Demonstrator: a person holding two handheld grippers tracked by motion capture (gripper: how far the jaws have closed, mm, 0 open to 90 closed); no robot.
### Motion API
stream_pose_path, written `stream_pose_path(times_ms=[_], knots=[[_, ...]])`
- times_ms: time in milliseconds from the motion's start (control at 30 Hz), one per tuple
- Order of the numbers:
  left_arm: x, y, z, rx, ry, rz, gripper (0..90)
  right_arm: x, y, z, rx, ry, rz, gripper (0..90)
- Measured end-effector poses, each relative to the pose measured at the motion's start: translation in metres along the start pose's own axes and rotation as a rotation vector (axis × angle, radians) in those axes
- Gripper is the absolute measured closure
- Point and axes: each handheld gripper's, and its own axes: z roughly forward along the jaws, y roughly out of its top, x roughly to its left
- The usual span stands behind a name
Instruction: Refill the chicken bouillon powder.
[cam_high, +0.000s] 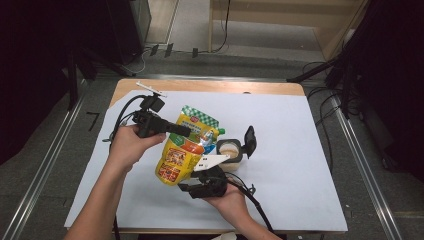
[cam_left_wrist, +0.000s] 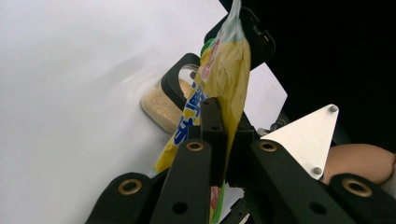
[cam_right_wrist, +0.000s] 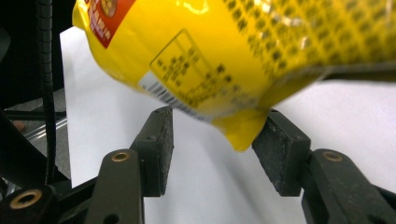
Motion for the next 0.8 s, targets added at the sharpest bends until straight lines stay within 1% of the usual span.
stream_pose_path(times_ms=[67, 167, 200, 267, 300, 333, 400, 433, 467, 500, 533, 633, 700, 767, 800], knots=[[-0.001, -0.001, -0.003, -0.009, 0.01, 0.004, 90.0, 0.0, 0.0, -0.001, 0.0, -0.005, -0.003, 49.8], [-0.001, -0.001, -0.007, -0.028, 0.013, 0.007, 90.0, 0.0, 0.0, -0.003, -0.003, -0.004, 0.006, 49.8], [0.0, -0.001, -0.009, -0.045, 0.018, 0.003, 90.0, 0.0, 0.001, -0.004, -0.005, -0.005, 0.006, 49.7], [0.001, 0.0, -0.011, -0.054, 0.028, 0.003, 90.0, -0.002, 0.003, -0.009, -0.011, -0.014, 0.002, 50.0], [0.002, 0.001, -0.012, -0.057, 0.028, 0.003, 90.0, -0.002, 0.004, -0.011, -0.014, -0.014, 0.008, 50.2], [0.005, 0.002, -0.012, -0.059, 0.038, 0.007, 90.0, -0.003, 0.005, -0.013, -0.024, -0.012, 0.015, 50.2], [0.008, 0.004, -0.013, -0.07, 0.043, -0.005, 90.0, -0.005, 0.006, -0.019, -0.039, -0.008, 0.031, 50.2], [0.01, 0.005, -0.014, -0.074, 0.042, -0.004, 90.0, -0.005, 0.007, -0.022, -0.042, -0.012, 0.03, 50.1], [0.013, 0.006, -0.014, -0.082, 0.03, -0.014, 90.0, -0.005, 0.007, -0.024, -0.043, -0.021, 0.027, 50.2], [0.015, 0.008, -0.014, -0.088, 0.027, -0.019, 90.0, -0.004, 0.008, -0.026, -0.037, -0.032, 0.024, 50.1], [0.017, 0.01, -0.014, -0.096, 0.022, -0.022, 90.0, -0.004, 0.009, -0.028, -0.035, -0.034, 0.019, 50.1], [0.026, 0.017, -0.013, -0.106, 0.016, -0.042, 90.0, -0.006, 0.012, -0.036, -0.052, -0.005, 0.056, 50.0], [0.031, 0.021, -0.01, -0.115, 0.016, -0.052, 90.0, -0.008, 0.011, -0.04, -0.056, 0.007, 0.072, 49.7], [0.036, 0.024, -0.008, -0.12, 0.022, -0.065, 90.0, -0.01, 0.01, -0.043, -0.054, 0.014, 0.072, 49.3], [0.039, 0.026, -0.006, -0.128, 0.018, -0.079, 90.0, -0.01, 0.01, -0.044, -0.05, 0.016, 0.071, 49.1]])
